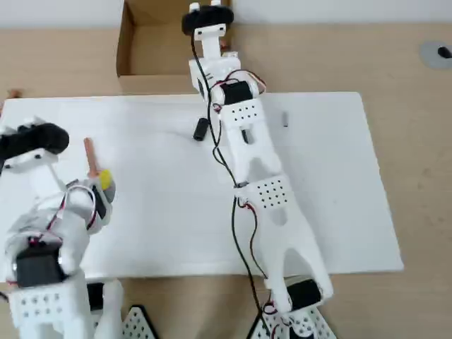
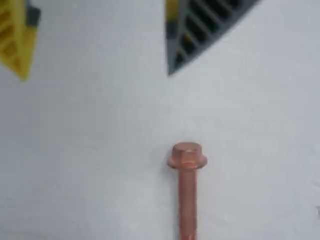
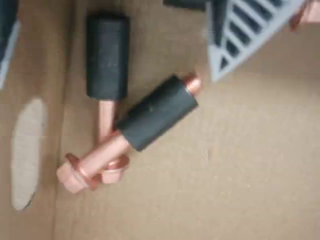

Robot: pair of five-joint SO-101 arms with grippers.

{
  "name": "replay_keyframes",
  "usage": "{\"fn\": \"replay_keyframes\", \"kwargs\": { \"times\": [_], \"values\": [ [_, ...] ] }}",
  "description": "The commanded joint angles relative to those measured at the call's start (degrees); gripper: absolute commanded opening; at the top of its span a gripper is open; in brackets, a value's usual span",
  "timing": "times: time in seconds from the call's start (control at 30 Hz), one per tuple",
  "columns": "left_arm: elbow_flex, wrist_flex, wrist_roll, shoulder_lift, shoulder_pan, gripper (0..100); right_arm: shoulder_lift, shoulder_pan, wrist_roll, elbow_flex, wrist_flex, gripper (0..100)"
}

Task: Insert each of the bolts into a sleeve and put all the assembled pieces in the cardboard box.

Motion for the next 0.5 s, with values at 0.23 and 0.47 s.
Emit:
{"fn": "replay_keyframes", "kwargs": {
  "times": [0.23,0.47],
  "values": [
    [-19.6,-4.4,2.6,37.5,-8.0,19,-28.3,1.3,0.4,-3.2,23.0,30.6],
    [-28.5,-7.6,2.6,58.8,-6.1,19,-40.9,1.3,0.4,-3.2,37.7,30.6]
  ]
}}
